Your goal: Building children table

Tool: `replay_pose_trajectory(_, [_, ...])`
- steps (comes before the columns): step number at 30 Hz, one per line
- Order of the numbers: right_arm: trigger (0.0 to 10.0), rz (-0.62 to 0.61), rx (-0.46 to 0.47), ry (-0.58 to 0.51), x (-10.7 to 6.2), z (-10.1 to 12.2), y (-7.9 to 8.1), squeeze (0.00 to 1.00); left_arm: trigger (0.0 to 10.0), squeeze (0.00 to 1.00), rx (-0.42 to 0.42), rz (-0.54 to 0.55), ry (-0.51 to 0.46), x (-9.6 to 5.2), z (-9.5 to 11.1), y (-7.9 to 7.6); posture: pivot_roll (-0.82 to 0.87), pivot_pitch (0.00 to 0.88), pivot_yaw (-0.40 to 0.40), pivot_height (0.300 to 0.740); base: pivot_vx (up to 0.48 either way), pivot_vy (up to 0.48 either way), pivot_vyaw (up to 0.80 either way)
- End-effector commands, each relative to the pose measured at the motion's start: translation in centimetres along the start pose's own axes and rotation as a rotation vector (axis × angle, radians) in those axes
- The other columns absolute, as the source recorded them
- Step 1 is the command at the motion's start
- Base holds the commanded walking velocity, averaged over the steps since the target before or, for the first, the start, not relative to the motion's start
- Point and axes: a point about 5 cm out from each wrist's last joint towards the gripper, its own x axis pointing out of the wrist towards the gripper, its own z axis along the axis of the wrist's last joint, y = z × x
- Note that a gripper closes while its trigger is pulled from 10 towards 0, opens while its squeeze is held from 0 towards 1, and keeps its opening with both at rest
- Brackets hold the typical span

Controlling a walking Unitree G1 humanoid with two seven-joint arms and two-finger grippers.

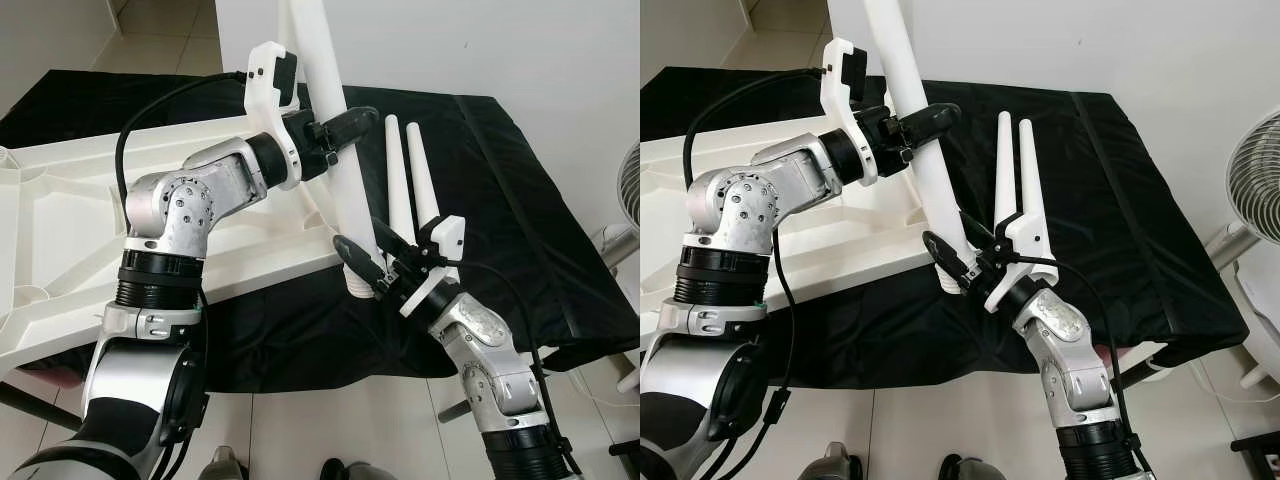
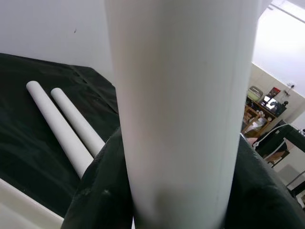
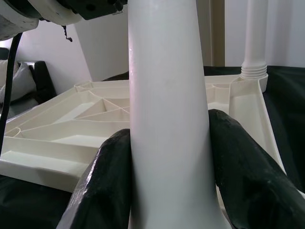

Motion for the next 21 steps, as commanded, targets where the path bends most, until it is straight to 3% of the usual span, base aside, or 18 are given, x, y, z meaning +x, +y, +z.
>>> replay_pose_trajectory(1, [10.0,-0.002,0.008,0.004,-0.1,0.4,-0.2,0.00,10.0,0.00,0.066,-0.110,0.027,0.2,0.6,-1.2,0.04,0.120,-0.034,0.740,0.000,0.000,0.00])
replay_pose_trajectory(2, [10.0,-0.008,0.024,0.011,-0.1,0.3,-0.4,1.00,10.0,0.00,0.089,-0.105,0.034,0.1,0.6,-1.2,0.04,0.120,-0.034,0.740,0.000,0.000,0.00])
replay_pose_trajectory(10, [10.0,-0.012,0.022,0.053,-0.3,0.6,-1.0,1.00,10.0,0.00,0.174,-0.068,0.041,0.1,0.7,-1.5,0.04,0.119,-0.054,0.740,0.000,0.000,0.00])
replay_pose_trajectory(11, [10.0,-0.055,-0.027,0.087,-0.2,0.9,-1.7,1.00,10.0,0.00,0.236,-0.065,0.042,0.1,0.7,-1.8,0.04,0.118,-0.059,0.740,0.000,0.000,0.00])
replay_pose_trajectory(13, [10.0,-0.071,-0.014,0.114,0.0,1.1,-2.2,1.00,10.0,0.00,0.251,-0.060,0.042,0.1,0.8,-1.9,0.04,0.118,-0.059,0.740,0.000,0.000,0.00])
replay_pose_trajectory(14, [10.0,-0.072,0.010,0.137,0.3,1.4,-2.6,0.00,10.0,0.00,0.278,-0.058,0.043,0.2,0.8,-2.2,0.04,0.116,-0.062,0.740,0.000,0.000,0.00])
replay_pose_trajectory(21, [10.0,-0.035,0.024,0.212,1.2,2.5,-3.6,0.00,10.0,0.00,0.362,-0.076,0.042,0.7,0.8,-3.4,0.04,0.110,-0.073,0.740,0.000,0.000,0.00])
